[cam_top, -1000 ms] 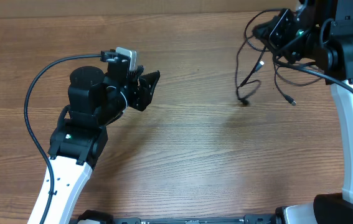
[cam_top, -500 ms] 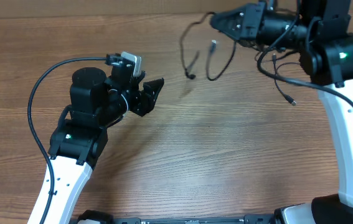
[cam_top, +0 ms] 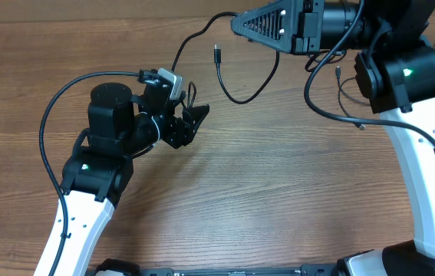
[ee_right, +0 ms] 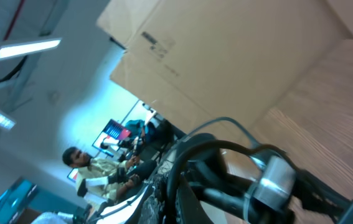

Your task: Untangle cables

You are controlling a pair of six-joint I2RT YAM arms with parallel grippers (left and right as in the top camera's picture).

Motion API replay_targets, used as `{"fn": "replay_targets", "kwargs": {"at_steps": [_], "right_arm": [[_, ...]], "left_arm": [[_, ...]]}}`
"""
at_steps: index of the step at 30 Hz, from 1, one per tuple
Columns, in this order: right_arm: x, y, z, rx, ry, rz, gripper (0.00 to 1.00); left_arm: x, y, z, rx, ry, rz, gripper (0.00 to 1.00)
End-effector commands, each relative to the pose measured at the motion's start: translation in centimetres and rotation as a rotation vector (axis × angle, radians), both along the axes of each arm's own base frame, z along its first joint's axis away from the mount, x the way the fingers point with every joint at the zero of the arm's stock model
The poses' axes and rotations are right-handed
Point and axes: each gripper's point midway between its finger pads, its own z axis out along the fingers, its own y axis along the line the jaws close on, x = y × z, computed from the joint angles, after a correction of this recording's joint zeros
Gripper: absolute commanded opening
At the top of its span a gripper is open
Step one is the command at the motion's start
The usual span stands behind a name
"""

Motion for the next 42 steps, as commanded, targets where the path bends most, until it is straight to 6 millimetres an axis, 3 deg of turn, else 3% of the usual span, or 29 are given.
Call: {"fn": "replay_targets", "kwargs": {"at_steps": [1, 9, 13, 16, 22, 28, 33, 37, 42], "right_arm": [[-2.0, 0.3, 1.9, 0.025, 0.006, 0.050, 0.04], [-2.7, 0.2, 3.3, 0.049, 0.034, 0.080, 0.04], [-3.0, 0.2, 3.2, 0.046, 0.033, 0.094, 0.04], [-3.0, 0.2, 3.2, 0.046, 0.032, 0.094, 0.04], [-2.5, 0.1, 3.3, 0.053, 0.006, 0.067, 0.04], [0.9, -1.0, 3.3, 0.073, -0.020, -0.105, 0.04], [5.8, -3.6, 0.9, 0.030, 0.068, -0.365, 0.04], [9.5, -6.6, -2.1, -0.047, 0.153, -0.606, 0.04], [9.7, -7.1, -3.3, -0.075, 0.209, -0.625, 0.04]], "left_arm": [[0.3, -0.3, 0.1, 0.005, -0.011, -0.030, 0.65], [2.6, 1.3, -2.3, 0.079, 0.028, 0.096, 0.59], [4.0, 3.5, -2.7, 0.080, 0.070, 0.273, 0.51], [4.5, 4.6, -2.9, 0.049, 0.106, 0.373, 0.51], [3.5, 2.0, -1.7, -0.029, 0.097, 0.217, 0.51], [1.3, -1.2, 1.3, -0.069, -0.035, -0.049, 0.50], [1.0, -0.4, 2.1, -0.042, -0.071, -0.014, 0.48], [1.9, 2.0, 1.4, 0.000, -0.037, 0.156, 0.49], [1.2, 1.2, 1.4, -0.017, -0.023, 0.106, 0.50]]}}
